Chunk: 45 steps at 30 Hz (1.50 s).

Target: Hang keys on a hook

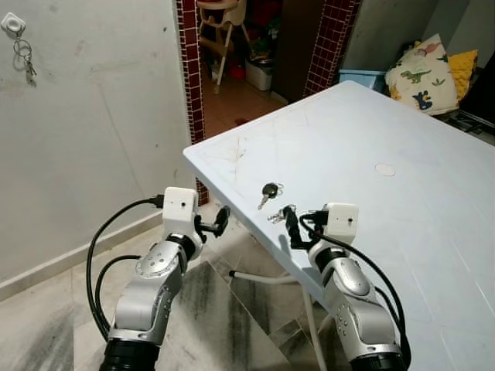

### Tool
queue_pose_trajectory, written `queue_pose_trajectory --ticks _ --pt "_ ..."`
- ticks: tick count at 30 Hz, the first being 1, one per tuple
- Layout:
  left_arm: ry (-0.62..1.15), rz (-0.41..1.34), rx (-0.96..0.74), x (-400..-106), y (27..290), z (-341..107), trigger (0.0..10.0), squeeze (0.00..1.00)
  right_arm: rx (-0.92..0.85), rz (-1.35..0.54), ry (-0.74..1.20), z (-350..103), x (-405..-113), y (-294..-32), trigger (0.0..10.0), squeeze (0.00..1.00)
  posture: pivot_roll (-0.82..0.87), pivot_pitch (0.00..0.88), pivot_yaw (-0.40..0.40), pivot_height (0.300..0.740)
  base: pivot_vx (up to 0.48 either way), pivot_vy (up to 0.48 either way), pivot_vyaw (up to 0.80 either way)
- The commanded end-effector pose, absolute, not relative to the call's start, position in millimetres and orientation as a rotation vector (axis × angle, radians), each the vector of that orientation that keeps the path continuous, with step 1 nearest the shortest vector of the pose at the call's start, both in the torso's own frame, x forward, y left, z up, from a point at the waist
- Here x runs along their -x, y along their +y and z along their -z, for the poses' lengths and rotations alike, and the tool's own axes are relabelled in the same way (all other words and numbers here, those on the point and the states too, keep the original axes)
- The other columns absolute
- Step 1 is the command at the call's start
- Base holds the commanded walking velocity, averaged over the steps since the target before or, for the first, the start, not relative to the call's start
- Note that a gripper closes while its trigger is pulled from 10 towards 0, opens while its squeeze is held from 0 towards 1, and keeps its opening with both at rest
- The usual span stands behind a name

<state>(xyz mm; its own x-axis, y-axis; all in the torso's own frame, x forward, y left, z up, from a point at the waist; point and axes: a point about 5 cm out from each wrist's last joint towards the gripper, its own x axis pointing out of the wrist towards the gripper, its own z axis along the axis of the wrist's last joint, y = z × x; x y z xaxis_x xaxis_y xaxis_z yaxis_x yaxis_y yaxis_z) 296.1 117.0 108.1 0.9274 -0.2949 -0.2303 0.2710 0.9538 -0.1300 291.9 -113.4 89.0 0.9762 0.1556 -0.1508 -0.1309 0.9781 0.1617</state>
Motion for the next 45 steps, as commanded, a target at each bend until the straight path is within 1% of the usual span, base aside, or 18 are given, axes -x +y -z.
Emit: queue_pose_trajectory --ticks 1,15,19,23,27,35,43,45 --pt "0.241 0.303 0.093 -297.3 113.9 -110.0 10.0 0.00 -0.140 -0.149 0.158 -92.6 -291.8 -112.5 10.0 0.00 0.09 0.000 -0.044 0.740 0.307 0.000 0.00" --pt "0.251 0.301 0.100 -297.2 112.9 -107.9 10.0 0.00 -0.134 -0.164 0.165 -93.6 -291.4 -110.6 10.0 0.00 0.09 0.000 -0.045 0.740 0.326 0.000 0.00" --pt "0.230 0.292 0.081 -298.1 113.9 -109.4 10.0 0.00 -0.133 -0.164 0.171 -92.7 -290.7 -110.7 10.0 0.00 0.09 0.000 -0.045 0.740 0.000 0.000 0.00" --pt "0.236 0.285 0.086 -298.8 115.5 -109.2 10.0 0.00 -0.132 -0.164 0.173 -92.4 -290.5 -111.2 10.0 0.00 0.09 0.000 -0.047 0.740 0.064 0.000 0.00" --pt "0.233 0.289 0.128 -298.4 114.4 -109.6 10.0 0.00 -0.130 -0.162 0.175 -92.3 -290.7 -111.8 10.0 0.00 0.09 0.000 -0.048 0.740 0.000 0.000 0.00" --pt "0.246 0.292 0.114 -297.5 112.9 -107.3 10.0 0.00 -0.128 -0.164 0.182 -91.7 -290.7 -112.1 10.0 0.00 0.09 0.000 -0.050 0.740 0.000 0.000 0.00" --pt "0.258 0.285 0.110 -296.4 113.4 -105.0 10.0 0.00 -0.123 -0.201 0.260 -83.6 -290.7 -103.0 10.0 0.00 0.09 0.000 -0.051 0.740 0.000 0.000 0.00" --pt "0.267 0.287 0.102 -295.2 113.0 -103.7 10.0 0.00 -0.099 -0.180 0.324 -75.2 -294.6 -99.5 10.0 0.00 0.09 0.000 -0.052 0.740 0.000 0.000 0.00"
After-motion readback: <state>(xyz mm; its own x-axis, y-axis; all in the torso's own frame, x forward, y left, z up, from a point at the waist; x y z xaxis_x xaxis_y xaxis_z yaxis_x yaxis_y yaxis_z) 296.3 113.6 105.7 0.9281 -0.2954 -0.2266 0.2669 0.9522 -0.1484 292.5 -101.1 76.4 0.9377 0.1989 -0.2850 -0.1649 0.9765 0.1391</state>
